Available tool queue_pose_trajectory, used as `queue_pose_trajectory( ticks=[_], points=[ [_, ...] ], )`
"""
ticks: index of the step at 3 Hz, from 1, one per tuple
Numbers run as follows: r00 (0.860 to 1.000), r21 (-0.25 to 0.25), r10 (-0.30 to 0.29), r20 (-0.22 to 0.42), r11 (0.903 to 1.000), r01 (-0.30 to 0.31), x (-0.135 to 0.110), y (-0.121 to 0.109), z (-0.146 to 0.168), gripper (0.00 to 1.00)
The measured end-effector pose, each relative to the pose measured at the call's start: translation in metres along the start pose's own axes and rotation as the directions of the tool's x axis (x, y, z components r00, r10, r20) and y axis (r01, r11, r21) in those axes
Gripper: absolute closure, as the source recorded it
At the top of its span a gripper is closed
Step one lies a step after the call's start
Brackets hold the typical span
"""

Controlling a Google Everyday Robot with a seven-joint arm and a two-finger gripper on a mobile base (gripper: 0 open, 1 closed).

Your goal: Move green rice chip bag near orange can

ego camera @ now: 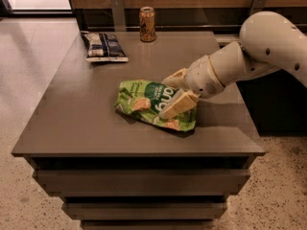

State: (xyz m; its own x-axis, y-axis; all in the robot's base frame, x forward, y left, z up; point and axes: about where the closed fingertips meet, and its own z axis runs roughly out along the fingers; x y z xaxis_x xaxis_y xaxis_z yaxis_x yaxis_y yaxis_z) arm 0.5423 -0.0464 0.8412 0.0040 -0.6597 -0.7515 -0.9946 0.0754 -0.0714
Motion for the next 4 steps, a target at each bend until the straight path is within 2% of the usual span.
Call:
queue_pose_trajectory(
  ticks=[1,2,3,4],
  points=[
    [0.998,-0.018,0.046,0.044,0.9988,-0.045,0.010,0.009,0.006,0.63],
    [0.998,-0.018,0.046,0.043,0.9988,-0.045,0.005,0.009,0.003,0.85],
    [0.998,-0.018,0.046,0.044,0.9988,-0.045,0.004,0.009,0.001,1.00],
    [0.990,0.000,0.063,0.124,0.9980,-0.064,0.004,0.005,-0.004,1.00]
  ],
)
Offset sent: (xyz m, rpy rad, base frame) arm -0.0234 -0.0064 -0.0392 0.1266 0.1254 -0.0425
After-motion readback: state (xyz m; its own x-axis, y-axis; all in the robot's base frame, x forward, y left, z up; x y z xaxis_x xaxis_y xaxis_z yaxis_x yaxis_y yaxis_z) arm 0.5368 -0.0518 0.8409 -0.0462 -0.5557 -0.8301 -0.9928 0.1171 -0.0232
